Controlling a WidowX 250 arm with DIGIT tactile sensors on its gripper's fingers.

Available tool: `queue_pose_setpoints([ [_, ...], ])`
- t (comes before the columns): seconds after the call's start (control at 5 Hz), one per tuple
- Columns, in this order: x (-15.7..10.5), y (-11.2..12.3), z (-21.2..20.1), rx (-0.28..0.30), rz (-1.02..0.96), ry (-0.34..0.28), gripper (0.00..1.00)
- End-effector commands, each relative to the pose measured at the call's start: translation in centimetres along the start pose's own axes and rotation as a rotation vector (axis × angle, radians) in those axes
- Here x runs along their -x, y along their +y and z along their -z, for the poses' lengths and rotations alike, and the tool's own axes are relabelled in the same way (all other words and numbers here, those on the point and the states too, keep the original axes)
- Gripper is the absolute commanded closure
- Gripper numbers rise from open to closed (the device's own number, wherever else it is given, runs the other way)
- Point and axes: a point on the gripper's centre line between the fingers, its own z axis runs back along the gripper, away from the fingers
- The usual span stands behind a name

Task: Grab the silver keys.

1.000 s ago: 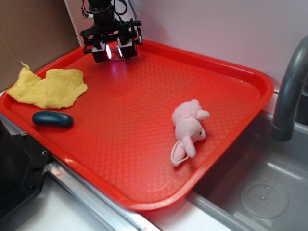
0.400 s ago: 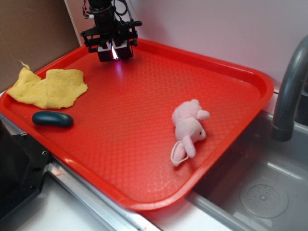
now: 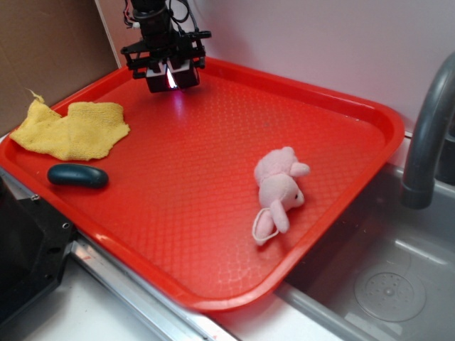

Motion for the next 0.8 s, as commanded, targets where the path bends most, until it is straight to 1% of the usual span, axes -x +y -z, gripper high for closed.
queue_pose_setpoints([
  [0.0, 4.3, -6.3, -11.7, 0.188, 0.379, -0.111, 1.0],
  [0.2, 6.0, -6.2, -17.1, 0.228, 0.551, -0.051, 1.0],
  [0.4, 8.5, -4.3, -22.6, 0.279, 0.638, -0.068, 1.0],
  [0.6, 9.0, -2.2, -24.4, 0.321, 0.651, 0.043, 1.0],
])
